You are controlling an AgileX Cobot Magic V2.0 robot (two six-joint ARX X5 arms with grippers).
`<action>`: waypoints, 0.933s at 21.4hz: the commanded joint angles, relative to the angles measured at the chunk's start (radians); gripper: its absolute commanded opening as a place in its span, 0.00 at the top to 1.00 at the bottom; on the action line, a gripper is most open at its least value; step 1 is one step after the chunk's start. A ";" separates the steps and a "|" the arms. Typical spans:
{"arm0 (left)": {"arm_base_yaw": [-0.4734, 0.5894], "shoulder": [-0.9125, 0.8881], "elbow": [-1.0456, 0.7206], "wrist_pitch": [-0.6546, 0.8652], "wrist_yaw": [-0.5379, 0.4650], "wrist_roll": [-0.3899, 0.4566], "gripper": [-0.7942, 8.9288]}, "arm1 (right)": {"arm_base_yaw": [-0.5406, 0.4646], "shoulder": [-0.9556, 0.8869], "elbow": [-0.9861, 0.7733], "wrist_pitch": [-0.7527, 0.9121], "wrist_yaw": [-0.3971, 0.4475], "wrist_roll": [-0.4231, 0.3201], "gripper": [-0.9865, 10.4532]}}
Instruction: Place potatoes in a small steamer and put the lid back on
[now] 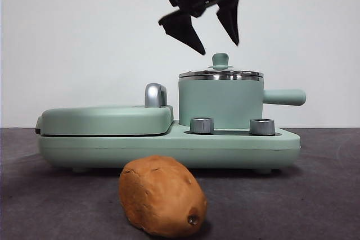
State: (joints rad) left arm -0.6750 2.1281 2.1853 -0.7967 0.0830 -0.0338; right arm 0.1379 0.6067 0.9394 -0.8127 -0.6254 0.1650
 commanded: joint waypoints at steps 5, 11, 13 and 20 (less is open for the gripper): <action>-0.027 0.058 0.034 0.016 -0.036 0.019 0.53 | 0.005 0.005 0.015 0.003 0.001 0.010 0.51; -0.027 0.058 0.034 0.003 -0.039 0.019 0.74 | 0.005 0.005 0.015 0.003 0.001 0.010 0.51; -0.027 0.058 0.034 0.003 -0.039 0.019 0.81 | 0.005 0.005 0.015 0.003 0.001 0.010 0.51; -0.023 0.057 0.092 -0.008 -0.069 0.019 0.91 | 0.010 0.005 0.015 0.003 0.001 0.010 0.51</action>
State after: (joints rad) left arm -0.6914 2.1693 2.2292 -0.8341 0.0208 -0.0181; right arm 0.1436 0.6067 0.9394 -0.8127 -0.6254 0.1650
